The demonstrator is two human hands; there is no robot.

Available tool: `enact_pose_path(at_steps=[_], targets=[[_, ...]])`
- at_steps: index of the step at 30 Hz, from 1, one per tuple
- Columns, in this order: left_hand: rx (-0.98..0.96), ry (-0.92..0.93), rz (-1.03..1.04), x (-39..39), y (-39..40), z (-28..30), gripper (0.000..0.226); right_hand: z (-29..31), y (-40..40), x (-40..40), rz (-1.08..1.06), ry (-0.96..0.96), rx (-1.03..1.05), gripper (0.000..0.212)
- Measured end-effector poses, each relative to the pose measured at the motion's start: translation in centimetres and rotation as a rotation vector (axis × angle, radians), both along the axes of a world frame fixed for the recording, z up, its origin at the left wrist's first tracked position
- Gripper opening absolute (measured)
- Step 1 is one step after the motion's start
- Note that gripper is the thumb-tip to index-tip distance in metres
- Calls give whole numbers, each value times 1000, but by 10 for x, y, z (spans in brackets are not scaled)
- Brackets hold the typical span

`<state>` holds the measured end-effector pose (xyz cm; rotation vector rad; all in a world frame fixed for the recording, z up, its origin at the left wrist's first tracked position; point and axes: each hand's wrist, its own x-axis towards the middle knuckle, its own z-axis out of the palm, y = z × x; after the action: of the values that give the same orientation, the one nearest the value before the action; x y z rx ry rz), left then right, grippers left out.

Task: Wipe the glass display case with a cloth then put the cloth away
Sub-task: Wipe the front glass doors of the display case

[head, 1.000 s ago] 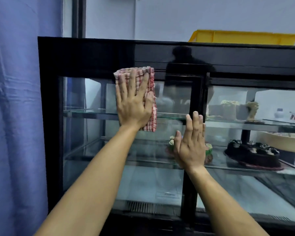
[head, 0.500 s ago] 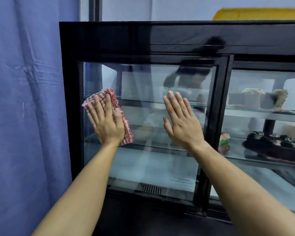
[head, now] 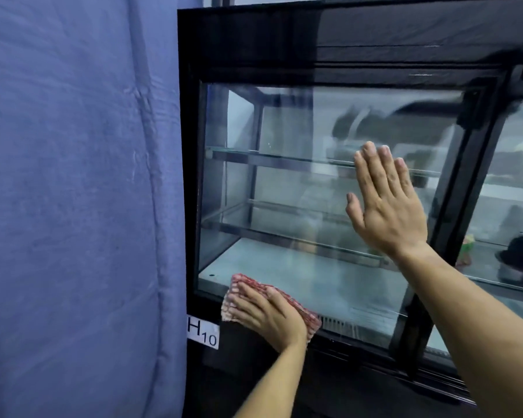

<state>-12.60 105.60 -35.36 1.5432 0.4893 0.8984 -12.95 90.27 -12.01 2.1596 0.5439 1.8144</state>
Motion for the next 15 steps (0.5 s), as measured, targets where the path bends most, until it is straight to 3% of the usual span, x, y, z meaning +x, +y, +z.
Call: enact_pose_path(at_steps=[4,8,11,15], targets=[[44,-93,116,30,65,-9,75,1,0,1,4,-23,1,70],[-128,-113,189,49,130,-9,83,1,1,3,-6,-27,-1,69],[-152,-160,185,40,77,-10,83,0,0,3,-17,-33,4,69],[53,-186,237,-16,-96,1,66,1,0,0,-21,-8,9,68]])
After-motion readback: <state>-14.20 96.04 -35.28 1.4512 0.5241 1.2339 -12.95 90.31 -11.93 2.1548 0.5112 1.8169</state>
